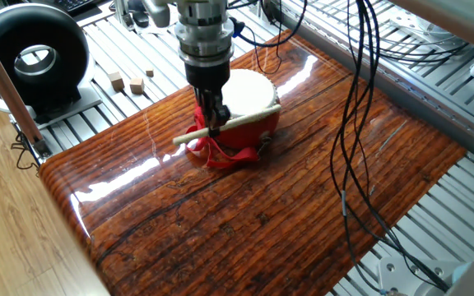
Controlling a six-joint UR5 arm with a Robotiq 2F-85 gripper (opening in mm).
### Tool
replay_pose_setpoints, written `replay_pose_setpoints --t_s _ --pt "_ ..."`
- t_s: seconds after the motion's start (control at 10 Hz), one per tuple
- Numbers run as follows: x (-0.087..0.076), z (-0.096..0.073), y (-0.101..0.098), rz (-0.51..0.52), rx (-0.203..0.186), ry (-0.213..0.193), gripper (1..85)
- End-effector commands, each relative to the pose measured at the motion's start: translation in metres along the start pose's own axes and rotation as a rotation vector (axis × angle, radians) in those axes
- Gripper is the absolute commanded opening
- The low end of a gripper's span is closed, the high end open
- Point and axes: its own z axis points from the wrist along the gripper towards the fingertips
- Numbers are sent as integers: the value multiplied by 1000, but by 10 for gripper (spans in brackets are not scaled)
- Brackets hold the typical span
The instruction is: Play the drum
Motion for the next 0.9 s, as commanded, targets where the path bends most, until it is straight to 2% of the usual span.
replay_pose_setpoints --t_s 0.0,0.1,0.2,0.3,0.5,0.6,0.8 --pt "-30 -4 -11 210 28 -120 10" --pt "-20 -4 -21 183 72 -84 10" --pt "-16 -4 -22 167 71 -71 10" --pt "-16 -5 -37 144 70 -62 10" --pt "-2 -10 -80 137 139 -12 10" --pt "9 -8 -97 104 150 23 10" --pt "8 -4 -110 76 135 6 10"
